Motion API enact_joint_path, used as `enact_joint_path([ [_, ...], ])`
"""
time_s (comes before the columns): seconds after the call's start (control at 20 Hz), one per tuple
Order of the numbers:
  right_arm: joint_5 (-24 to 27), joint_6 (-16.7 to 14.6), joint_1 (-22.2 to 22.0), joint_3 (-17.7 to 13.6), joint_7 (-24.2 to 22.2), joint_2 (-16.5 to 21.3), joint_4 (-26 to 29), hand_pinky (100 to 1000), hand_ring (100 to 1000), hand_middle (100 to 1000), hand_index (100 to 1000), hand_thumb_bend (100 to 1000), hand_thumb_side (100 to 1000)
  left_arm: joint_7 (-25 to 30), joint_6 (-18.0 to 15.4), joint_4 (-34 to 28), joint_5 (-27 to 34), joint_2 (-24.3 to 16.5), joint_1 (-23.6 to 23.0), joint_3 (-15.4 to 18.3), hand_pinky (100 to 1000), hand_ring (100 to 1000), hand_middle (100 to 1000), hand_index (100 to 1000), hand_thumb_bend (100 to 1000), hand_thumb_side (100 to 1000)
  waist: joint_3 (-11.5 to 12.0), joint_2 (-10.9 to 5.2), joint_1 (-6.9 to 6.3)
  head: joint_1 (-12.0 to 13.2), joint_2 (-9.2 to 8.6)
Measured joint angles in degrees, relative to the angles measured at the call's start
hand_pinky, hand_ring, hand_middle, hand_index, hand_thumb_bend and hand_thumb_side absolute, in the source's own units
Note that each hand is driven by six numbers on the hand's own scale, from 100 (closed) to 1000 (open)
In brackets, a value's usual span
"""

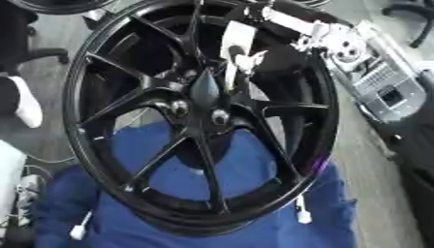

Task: Pull the pin out of the wheel hub.

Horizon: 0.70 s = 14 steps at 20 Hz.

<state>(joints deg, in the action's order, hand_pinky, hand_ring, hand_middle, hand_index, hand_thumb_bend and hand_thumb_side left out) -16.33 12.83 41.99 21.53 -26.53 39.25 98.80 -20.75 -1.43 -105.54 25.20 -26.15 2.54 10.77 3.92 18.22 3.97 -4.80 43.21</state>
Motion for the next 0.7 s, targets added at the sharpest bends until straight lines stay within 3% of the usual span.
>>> enact_joint_path([
  [0.25,-0.16,-0.66,0.04,-0.04,-1.33,0.1,0.0,942,808,611,906,100,467,0.06,0.06,0.01,0.0,0.03,0.0,0.0,787,752,732,790,192,811,0.03,0.35,0.08,0.02,-0.01],
  [0.7,-0.34,-0.69,-0.01,-0.11,-2.65,0.19,0.0,907,774,479,799,100,452,0.07,0.07,0.02,0.0,0.05,0.07,0.0,788,751,730,788,189,808,0.03,0.52,0.07,0.23,-0.01],
])
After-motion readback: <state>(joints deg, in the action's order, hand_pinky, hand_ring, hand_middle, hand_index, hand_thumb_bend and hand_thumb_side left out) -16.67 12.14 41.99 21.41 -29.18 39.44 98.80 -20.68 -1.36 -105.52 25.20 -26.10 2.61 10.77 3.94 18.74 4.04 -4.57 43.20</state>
